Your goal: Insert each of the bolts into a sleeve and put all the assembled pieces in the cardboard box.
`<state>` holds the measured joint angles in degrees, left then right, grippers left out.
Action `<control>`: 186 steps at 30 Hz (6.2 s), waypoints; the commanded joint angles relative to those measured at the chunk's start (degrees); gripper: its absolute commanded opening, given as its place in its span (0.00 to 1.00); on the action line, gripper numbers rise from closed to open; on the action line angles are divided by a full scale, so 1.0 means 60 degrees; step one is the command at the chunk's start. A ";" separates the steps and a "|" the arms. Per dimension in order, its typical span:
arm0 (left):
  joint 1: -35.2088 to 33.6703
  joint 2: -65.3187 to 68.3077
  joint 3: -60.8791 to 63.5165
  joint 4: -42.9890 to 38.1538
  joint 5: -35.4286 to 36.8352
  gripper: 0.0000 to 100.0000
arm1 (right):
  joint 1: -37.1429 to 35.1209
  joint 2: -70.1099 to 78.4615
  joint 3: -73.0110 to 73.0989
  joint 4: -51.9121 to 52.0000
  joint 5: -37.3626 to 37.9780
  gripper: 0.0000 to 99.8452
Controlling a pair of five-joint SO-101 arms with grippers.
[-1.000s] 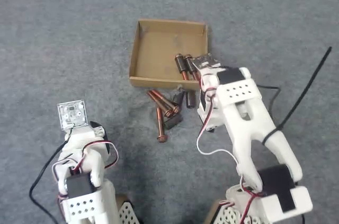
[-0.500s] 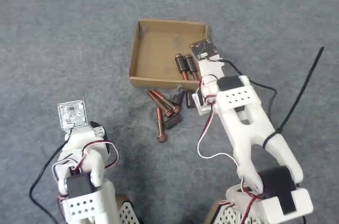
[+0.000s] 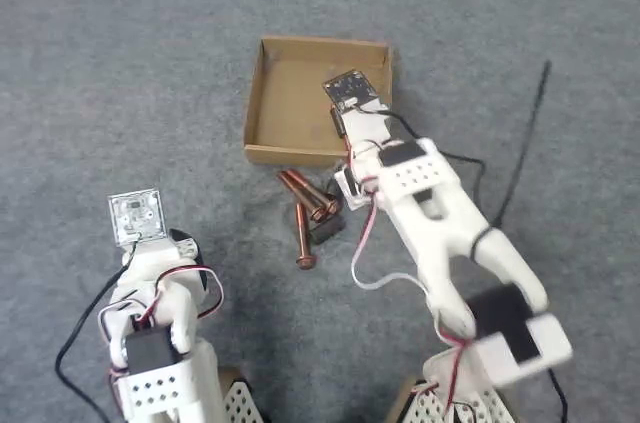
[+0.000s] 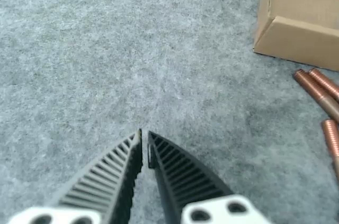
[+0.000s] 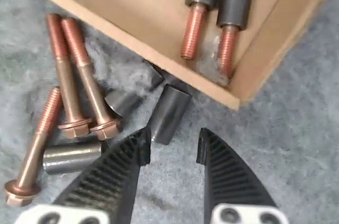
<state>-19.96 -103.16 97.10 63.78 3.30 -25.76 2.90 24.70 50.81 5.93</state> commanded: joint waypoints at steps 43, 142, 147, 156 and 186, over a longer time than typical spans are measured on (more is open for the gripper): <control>-0.0029 -0.0132 -0.0081 -0.0103 -0.0103 0.01 | 0.0344 0.0945 -0.3092 0.2630 0.0088 0.01; 0.3604 1.2147 -1.3092 0.3868 0.2418 0.01 | 0.3582 -0.2147 0.3927 -0.2703 0.0103 0.01; 0.4645 1.2982 -1.2945 0.3648 0.3253 0.08 | 0.3597 -0.2147 0.3927 -0.2689 0.0103 0.01; 0.5216 1.4901 -1.2813 0.3150 0.3795 0.13 | 0.3597 -0.2147 0.3927 -0.2659 0.0147 0.01; 0.5729 1.7846 -0.9619 -0.2139 0.3853 0.13 | 0.3553 -0.2147 0.3927 -0.2659 0.0161 0.01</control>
<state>14.42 1.27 39.60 56.04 25.80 -5.01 -6.59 48.70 35.43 5.93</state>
